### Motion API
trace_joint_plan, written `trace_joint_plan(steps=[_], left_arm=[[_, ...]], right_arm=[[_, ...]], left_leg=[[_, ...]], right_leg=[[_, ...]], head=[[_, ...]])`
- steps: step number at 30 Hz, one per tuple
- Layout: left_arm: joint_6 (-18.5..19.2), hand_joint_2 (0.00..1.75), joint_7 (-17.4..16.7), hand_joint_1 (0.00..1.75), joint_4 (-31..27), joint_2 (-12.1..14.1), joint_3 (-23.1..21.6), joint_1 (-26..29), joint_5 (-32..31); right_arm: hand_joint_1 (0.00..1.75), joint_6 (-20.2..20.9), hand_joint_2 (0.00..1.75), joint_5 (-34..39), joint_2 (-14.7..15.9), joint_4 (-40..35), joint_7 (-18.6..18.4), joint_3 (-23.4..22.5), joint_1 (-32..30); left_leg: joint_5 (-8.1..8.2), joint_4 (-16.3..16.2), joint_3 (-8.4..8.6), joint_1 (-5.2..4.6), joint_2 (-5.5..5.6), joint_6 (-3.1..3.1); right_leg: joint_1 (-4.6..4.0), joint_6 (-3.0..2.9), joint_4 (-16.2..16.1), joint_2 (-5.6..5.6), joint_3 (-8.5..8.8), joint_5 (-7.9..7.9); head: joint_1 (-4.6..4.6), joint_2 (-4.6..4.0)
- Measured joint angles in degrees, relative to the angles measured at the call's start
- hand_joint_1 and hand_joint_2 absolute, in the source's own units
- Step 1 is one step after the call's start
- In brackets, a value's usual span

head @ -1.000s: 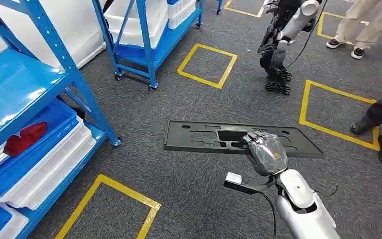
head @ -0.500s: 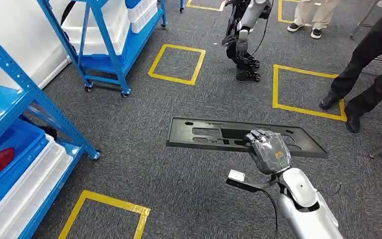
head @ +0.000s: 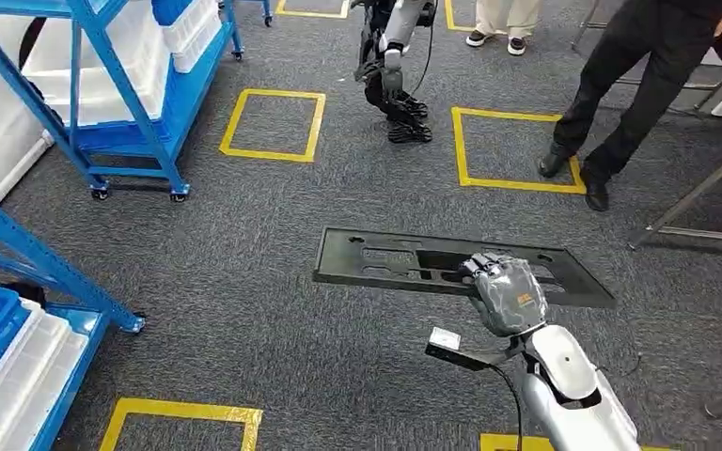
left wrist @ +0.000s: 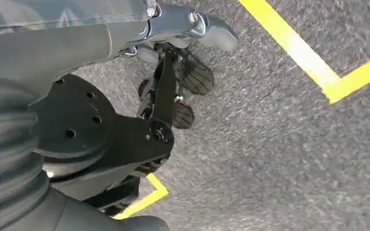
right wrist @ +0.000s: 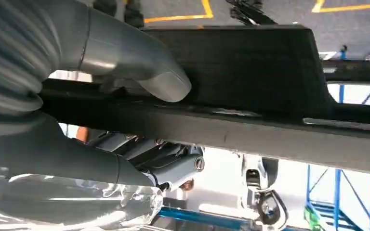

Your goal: Take the parts from the cabinet and place them on the table.

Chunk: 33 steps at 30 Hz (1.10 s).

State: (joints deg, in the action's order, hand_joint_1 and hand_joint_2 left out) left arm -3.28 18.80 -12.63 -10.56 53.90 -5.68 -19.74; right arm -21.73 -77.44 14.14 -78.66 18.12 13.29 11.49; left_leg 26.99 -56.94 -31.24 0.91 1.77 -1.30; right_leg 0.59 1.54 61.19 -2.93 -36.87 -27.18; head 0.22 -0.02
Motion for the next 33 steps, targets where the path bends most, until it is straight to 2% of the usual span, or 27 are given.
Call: trace_joint_plan(steps=[1, 2, 3, 4, 5, 7, 8, 9, 13, 14, 15, 16, 17, 18, 19, 20, 21, 22, 23, 24, 25, 28, 29, 30, 31, 32, 33], left_arm=[[0.0, 1.75, -0.09, 0.0, 0.0, 0.0, 0.0, 0.12, -0.02], [0.0, 1.75, -0.13, 0.0, 0.0, 0.0, 0.0, 0.23, -0.04], [0.0, 1.75, -0.13, 0.0, 0.0, 0.0, 0.0, 0.31, -0.04], [-0.04, 1.75, -0.18, 0.0, 0.0, 0.06, 0.0, 0.37, -0.07], [-0.04, 1.75, -0.2, 0.0, 0.0, 0.09, 0.0, 0.35, -0.2], [0.06, 1.75, -0.2, 0.0, 0.0, 0.09, 0.0, 0.25, -0.26], [0.11, 1.75, -0.18, 0.0, 0.0, 0.09, 0.0, 0.23, -0.39], [0.11, 1.75, -0.18, 0.0, 0.0, 0.09, 0.0, 0.23, -0.55], [-0.35, 1.75, -0.35, 0.0, 0.0, 0.13, 0.0, 0.2, -0.66], [-0.52, 1.75, -0.35, 0.0, 0.0, 0.17, 0.0, 0.19, -0.63], [-0.59, 1.75, -0.31, 0.0, 0.0, 0.17, 0.0, 0.24, -0.59], [-0.66, 1.75, -0.31, 0.0, 0.0, 0.17, 0.0, 0.39, -0.55], [-0.7, 1.75, -0.31, 0.0, 0.0, 0.2, 0.0, 0.44, -0.46], [-0.77, 1.75, -0.29, 0.0, 0.0, 0.24, 0.0, 0.54, -0.35], [-0.79, 1.75, -0.26, 0.0, 0.0, 0.24, 0.0, 0.63, -0.13], [-0.83, 1.75, -0.18, 0.0, 0.0, 0.26, 0.02, 0.67, 0.09], [-0.83, 1.75, -0.13, 0.0, 0.0, 0.31, 0.02, 0.63, 0.24], [-0.83, 1.75, -0.02, 0.0, 0.0, 0.37, 0.09, 0.61, 0.48], [-0.79, 1.75, 0.04, 0.0, 0.0, 0.46, 0.15, 0.58, 0.55], [-0.72, 1.75, 0.13, 0.0, 0.0, 0.5, 0.28, 0.6, 0.63], [-0.7, 1.75, 0.15, 0.0, 0.0, 0.5, 0.37, 0.58, 0.66], [-0.66, 1.75, 0.24, 0.0, 0.0, 0.59, 0.52, 0.58, 0.72], [-0.61, 1.75, 0.28, 0.0, 0.0, 0.59, 0.57, 0.57, 0.83], [-0.31, 1.75, 0.41, 0.0, 0.0, 0.61, 0.61, 0.38, 0.96], [0.09, 1.75, 0.59, 0.0, 0.0, 0.61, 0.63, 0.31, 1.18], [0.44, 1.75, 0.81, 0.0, 0.0, 0.61, 0.68, 0.33, 1.22], [0.65, 1.75, 0.92, 0.0, 0.0, 0.61, 0.77, 0.36, 1.27]], right_arm=[[1.75, 0.04, 1.75, -0.11, -0.04, -0.02, -0.05, -0.02, 0.03], [1.75, 0.07, 1.75, -0.13, -0.11, -0.04, -0.09, -0.02, -0.12], [1.75, 0.13, 1.75, -0.13, -0.17, -0.07, -0.15, -0.04, -0.36], [1.75, 0.17, 1.75, -0.17, -0.2, -0.07, -0.22, -0.09, -0.71], [1.75, 0.28, 1.75, -0.26, -0.2, -0.07, -0.26, -0.15, -1.0], [1.75, 0.41, 1.75, -0.33, -0.2, -0.09, -0.31, -0.37, -1.41], [1.75, 0.44, 1.75, -0.33, -0.24, -0.13, -0.31, -0.46, -1.43], [1.75, 0.46, 1.75, -0.33, -0.28, -0.13, -0.31, -0.52, -1.39], [1.75, 0.52, 1.75, -0.31, -0.48, 0.33, 0.06, -0.79, -1.52], [1.75, 0.5, 1.75, -0.28, -0.61, 0.46, 0.24, -0.83, -1.7], [1.75, 0.44, 1.75, -0.17, -0.87, 0.57, 0.37, -0.81, -1.46], [1.75, 0.37, 1.75, -0.11, -0.9, 0.81, 0.57, -0.81, -1.18], [1.75, 0.35, 1.75, -0.07, -1.16, 1.09, 0.7, -0.81, -1.07], [1.75, 0.28, 1.75, -0.07, -1.27, 1.25, 0.79, -0.81, -1.05], [1.75, 0.22, 1.75, 0.0, -1.42, 1.51, 0.83, -0.81, -1.05], [1.75, 0.17, 1.75, 0.02, -1.55, 1.84, 0.96, -0.81, -1.01], [1.75, 0.13, 1.75, 0.04, -1.64, 2.03, 1.11, -0.81, -0.87], [1.75, 0.06, 1.75, 0.04, -1.77, 2.21, 1.29, -0.81, -0.5], [1.75, 0.04, 1.75, 0.04, -1.9, 2.36, 1.35, -0.79, 0.07], [1.75, -0.02, 1.75, 0.04, -2.05, 2.51, 1.4, -0.79, 0.69], [1.75, -0.11, 1.75, 0.07, -2.1, 2.56, 1.42, -0.79, 1.38], [1.75, -0.28, 1.75, 0.15, -2.1, 2.73, 1.4, -0.83, 1.75], [1.75, -0.31, 1.75, 0.15, -2.12, 2.82, 1.4, -0.83, 1.76], [1.75, -0.33, 1.75, 0.13, -2.19, 2.93, 1.7, -0.79, 1.96], [1.75, -0.35, 1.75, 0.13, -2.21, 3.08, 1.77, -0.79, 2.46], [1.75, -0.35, 1.75, 0.09, -2.27, 3.17, 1.79, -0.72, 3.15], [1.75, -0.39, 1.75, 0.09, -2.32, 3.21, 1.79, -0.72, 3.7]], left_leg=[[0.04, 0.0, -0.05, -0.22, -0.81, -0.1], [0.14, -0.01, -0.06, -0.44, -1.64, -0.26], [0.18, -0.04, -0.07, -0.61, -2.41, -0.33], [0.22, -0.04, -0.07, -0.72, -3.13, -0.37], [0.27, -0.04, -0.05, -0.8, -3.8, -0.39], [0.45, -0.05, 0.11, -0.95, -5.02, -0.32], [0.63, -0.05, 0.34, -1.07, -5.59, -0.14], [0.8, -0.05, 0.37, -1.43, -6.01, 0.12], [1.08, 0.15, 0.91, -1.36, -8.23, 1.27], [1.84, -0.41, 0.78, -1.12, -7.27, 1.65], [3.31, -2.54, 0.05, -1.06, -4.93, 1.79], [5.6, -6.77, -1.83, -0.96, -3.23, 1.84], [7.96, -11.97, -4.28, -0.83, -2.39, 1.99], [9.47, -16.16, -6.33, -0.8, -2.17, 2.1], [9.74, -18.77, -7.74, -0.78, -2.14, 2.23], [8.44, -18.18, -7.73, -0.7, -2.13, 2.24], [6.11, -14.98, -6.47, -0.59, -2.09, 2.24], [3.27, -10.23, -4.44, -0.4, -1.65, 2.28], [0.6, -4.99, -2.11, -0.14, -0.41, 2.3], [0.9, -2.21, -0.78, 0.26, 2.49, 2.24], [0.89, -1.42, -0.84, 0.24, 2.75, 2.1], [0.52, -1.55, -0.95, -0.27, 1.22, 1.11], [0.07, -0.95, -0.89, 0.08, 0.41, 0.42], [-0.09, -0.75, -0.86, -0.05, -0.11, 0.12], [-0.16, -0.73, -0.94, -0.17, -0.67, -0.06], [-0.13, -0.75, -1.04, -0.35, -1.34, -0.12], [-0.07, -0.75, -1.08, -0.5, -2.12, -0.22]], right_leg=[[0.05, 0.28, 4.66, 1.56, -2.18, -2.38], [0.24, 0.46, 9.56, 2.25, -4.43, -4.5], [0.35, 0.57, 13.64, 2.49, -6.33, -5.89], [0.4, 0.65, 15.46, 2.62, -7.14, -6.01], [0.43, 0.64, 14.11, 2.68, -6.49, -4.84], [0.31, 0.27, 4.45, 3.44, -1.27, -0.23], [-0.01, -0.2, -2.05, 5.71, 2.45, 1.95], [-0.79, -0.84, -3.63, 7.9, 3.23, 1.01], [-0.98, -1.75, -4.26, 5.15, 2.87, 1.7], [-0.27, -2.17, -4.86, 4.68, 3.41, 2.03], [-0.25, -2.42, -5.05, 4.05, 3.55, 2.13], [-0.26, -2.6, -5.04, 3.54, 3.51, 2.17], [-0.28, -2.66, -5.03, 2.81, 3.5, 2.18], [-0.33, -2.7, -4.99, 2.17, 3.48, 2.18], [-0.34, -2.7, -4.89, 1.45, 3.47, 2.18], [-0.3, -2.67, -4.72, 0.53, 3.5, 2.16], [-0.25, -2.56, -4.54, -0.23, 3.49, 2.09], [-0.19, -2.37, -4.22, -1.01, 3.46, 1.96], [-0.06, -2.09, -3.83, -1.77, 3.4, 1.77], [-0.01, -1.78, -3.54, -2.36, 3.12, 1.62], [-0.21, -1.37, -3.04, -3.09, 2.53, 1.64], [0.24, -0.25, -3.5, -4.53, 1.99, 2.33], [0.29, -0.09, -3.23, -4.05, 1.75, 2.09], [-0.01, -0.02, -1.78, -0.46, 1.1, 0.99], [-0.04, 0.12, 1.36, 1.17, -0.37, -0.93], [0.03, 0.29, 6.22, 2.11, -2.69, -3.34], [0.13, 0.4, 11.27, 2.42, -5.05, -5.4]], head=[[0.09, -0.02], [0.04, -0.02], [0.07, -0.02], [0.07, -0.02], [0.07, -0.02], [0.09, -0.02], [0.07, 0.0], [0.02, -0.02], [-0.04, -0.02], [-0.17, -0.02], [-0.21, -0.02], [-0.37, -0.02], [-0.52, -0.02], [-0.46, -0.02], [-0.5, -0.02], [-0.5, 0.0], [-0.5, -0.02], [-0.5, -0.02], [-0.5, -0.02], [-0.44, -0.02], [-0.48, -0.02], [-0.37, -0.02], [-0.55, 0.0], [-0.13, -0.02], [0.11, 0.0], [0.07, -0.02], [0.11, 0.0]])
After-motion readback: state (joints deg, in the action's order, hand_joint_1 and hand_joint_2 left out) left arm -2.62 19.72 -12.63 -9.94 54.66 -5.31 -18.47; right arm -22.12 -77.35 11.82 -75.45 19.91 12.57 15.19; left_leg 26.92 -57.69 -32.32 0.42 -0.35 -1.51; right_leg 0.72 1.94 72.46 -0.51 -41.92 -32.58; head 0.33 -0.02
